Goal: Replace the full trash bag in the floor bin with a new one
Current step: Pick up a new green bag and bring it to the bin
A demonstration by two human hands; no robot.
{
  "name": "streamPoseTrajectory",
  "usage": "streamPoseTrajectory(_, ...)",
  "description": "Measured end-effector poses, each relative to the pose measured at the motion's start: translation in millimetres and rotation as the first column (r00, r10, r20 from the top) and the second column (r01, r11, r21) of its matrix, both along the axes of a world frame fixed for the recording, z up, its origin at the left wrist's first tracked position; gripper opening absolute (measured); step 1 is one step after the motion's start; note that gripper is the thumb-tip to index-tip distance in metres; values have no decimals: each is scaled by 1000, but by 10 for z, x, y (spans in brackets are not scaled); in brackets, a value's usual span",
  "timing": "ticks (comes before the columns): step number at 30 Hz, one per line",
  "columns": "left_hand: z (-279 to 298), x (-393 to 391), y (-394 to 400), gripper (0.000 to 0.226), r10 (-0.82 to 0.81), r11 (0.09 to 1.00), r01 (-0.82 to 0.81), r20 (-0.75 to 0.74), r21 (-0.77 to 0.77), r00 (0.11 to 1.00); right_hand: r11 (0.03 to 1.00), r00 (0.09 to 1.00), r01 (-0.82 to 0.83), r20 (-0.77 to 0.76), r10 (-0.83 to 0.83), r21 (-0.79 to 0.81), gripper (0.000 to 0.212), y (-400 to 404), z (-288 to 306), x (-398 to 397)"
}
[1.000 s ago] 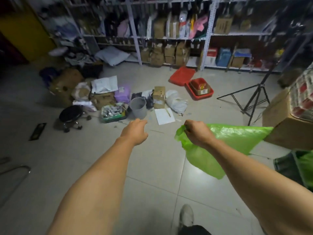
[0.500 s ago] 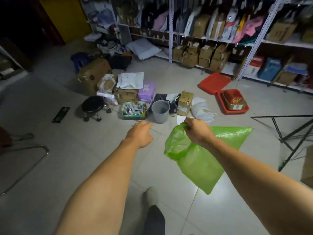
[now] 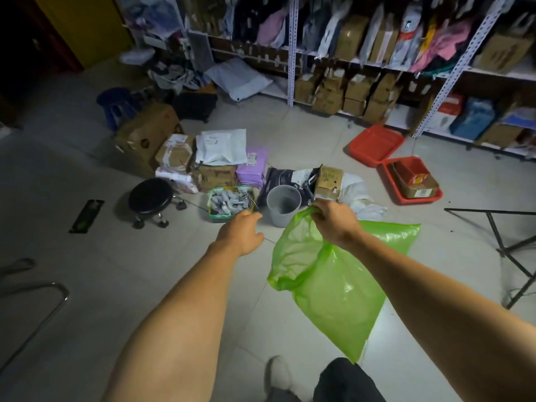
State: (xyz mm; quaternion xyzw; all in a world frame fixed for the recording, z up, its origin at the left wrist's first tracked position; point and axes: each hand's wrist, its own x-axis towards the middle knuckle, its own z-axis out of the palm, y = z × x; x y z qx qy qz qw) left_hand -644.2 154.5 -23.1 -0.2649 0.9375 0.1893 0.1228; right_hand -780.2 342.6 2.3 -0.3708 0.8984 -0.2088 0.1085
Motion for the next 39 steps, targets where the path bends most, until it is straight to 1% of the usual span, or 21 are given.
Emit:
streamPoseTrajectory(4, -31, -362, -400, 61, 6, 1000, -6, -2, 26, 1000, 1000, 1000, -20, 20, 21, -17, 21, -491, -5, -354)
streamPoseTrajectory(7, -52, -720, -690, 55, -18, 998, 18, 3, 64, 1000, 1000, 999, -15, 32, 15, -26, 22, -852, -19, -661)
streamPoseTrajectory(11, -7, -1229, -1090, 59, -35, 998, 36, -6, 56, 999, 999, 998, -12, 57, 14, -35, 19, -1305, -102, -1177)
streamPoseTrajectory(16, 76, -1869, -1535, 47, 17, 998, -17, -5, 67, 1000, 999, 996, 1, 85, 2, -38, 19, -1809, -105, -1839)
streamPoseTrajectory(20, 53, -2350, -1821, 53, -7, 996, 6, 10, 91, 1000, 997, 997, 23, 77, -17, -77, 20, -2110, -57, -2268)
streamPoseTrajectory(23, 50, -2696, -2000, 62, -34, 992, 30, 29, 120, 999, 996, 996, 58, 76, -53, -72, 19, -2272, -12, -2552)
streamPoseTrajectory(26, 0, -3037, -2194, 64, -66, 988, 63, 12, 138, 998, 988, 994, 92, 72, -83, -128, 18, -2434, 42, -2818)
streamPoseTrajectory(29, -104, -3367, -2379, 48, -67, 981, 66, -5, 184, 998, 979, 991, 119, 73, -108, -165, 16, -2605, 101, -3038)
streamPoseTrajectory(32, -183, -3673, -2591, 35, -96, 976, 94, -1, 196, 995, 974, 986, 165, 47, -159, -156, 16, -2762, 107, -3258)
streamPoseTrajectory(34, -215, -3844, -2737, 27, -122, 970, 124, -23, 209, 992, 967, 976, 218, 35, -216, -128, 16, -2827, 75, -3404)
streamPoseTrajectory(37, -284, -4100, -3001, 25, -143, 960, 153, -57, 236, 988, 938, 940, 339, 59, -336, -71, 17, -2891, 15, -3562)
streamPoseTrajectory(39, -328, -4235, -3154, 24, -153, 952, 167, -72, 255, 986, 919, 916, 394, 77, -394, 11, 20, -2935, -26, -3618)
